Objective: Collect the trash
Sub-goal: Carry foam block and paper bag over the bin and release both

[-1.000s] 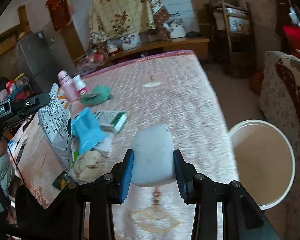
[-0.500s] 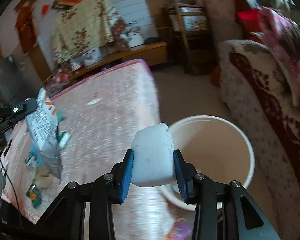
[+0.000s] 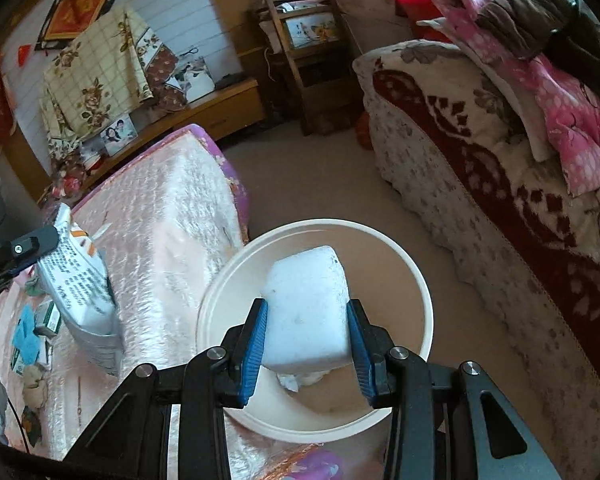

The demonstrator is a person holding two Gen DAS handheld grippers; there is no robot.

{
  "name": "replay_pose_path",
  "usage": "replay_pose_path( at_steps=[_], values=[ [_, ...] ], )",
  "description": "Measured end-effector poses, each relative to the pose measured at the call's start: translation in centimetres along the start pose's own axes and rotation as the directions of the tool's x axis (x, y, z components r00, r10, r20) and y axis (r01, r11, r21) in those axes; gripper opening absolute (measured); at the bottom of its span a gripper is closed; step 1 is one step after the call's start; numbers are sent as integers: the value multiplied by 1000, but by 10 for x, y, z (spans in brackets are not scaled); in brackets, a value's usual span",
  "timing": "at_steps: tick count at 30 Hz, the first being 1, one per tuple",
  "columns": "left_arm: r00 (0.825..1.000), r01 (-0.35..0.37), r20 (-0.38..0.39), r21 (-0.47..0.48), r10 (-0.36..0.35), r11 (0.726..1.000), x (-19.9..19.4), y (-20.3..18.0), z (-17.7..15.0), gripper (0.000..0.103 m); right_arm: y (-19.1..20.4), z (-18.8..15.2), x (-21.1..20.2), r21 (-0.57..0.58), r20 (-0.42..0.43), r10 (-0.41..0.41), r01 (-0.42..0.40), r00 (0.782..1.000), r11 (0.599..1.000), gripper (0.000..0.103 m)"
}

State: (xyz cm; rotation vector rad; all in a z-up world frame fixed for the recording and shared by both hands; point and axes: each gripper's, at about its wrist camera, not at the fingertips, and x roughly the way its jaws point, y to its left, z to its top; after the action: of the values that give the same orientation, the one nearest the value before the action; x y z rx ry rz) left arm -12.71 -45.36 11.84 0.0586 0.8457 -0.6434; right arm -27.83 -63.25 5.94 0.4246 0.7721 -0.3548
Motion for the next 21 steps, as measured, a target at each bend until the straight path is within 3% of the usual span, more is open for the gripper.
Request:
replay_pose_path(
  at_steps=[4, 7, 9, 11, 21],
  values=[
    [1000, 5, -4, -3, -5, 1000, 12, -8, 0, 21, -3, 1, 13, 14, -18, -1, 1, 1000, 1000, 38],
    [1000, 11, -3, 1, -11, 1000, 19, -12, 0, 24, -8, 1, 20, 33, -19, -15, 16, 1000, 999, 52],
    [1000, 26, -16, -4, -26, 1000, 22, -10, -2, 30, -13, 0, 22, 55, -25, -22, 24, 999, 998, 54],
    [999, 35, -25, -15, -35, 999, 23, -8, -4, 46, -18, 0, 21, 75, -26, -19, 21, 999, 997, 55],
    [1000, 20, 5, -11, -19, 1000, -15, 9, -14, 46, -6, -5, 19, 36, -31, -6, 7, 999, 999, 55]
  ],
)
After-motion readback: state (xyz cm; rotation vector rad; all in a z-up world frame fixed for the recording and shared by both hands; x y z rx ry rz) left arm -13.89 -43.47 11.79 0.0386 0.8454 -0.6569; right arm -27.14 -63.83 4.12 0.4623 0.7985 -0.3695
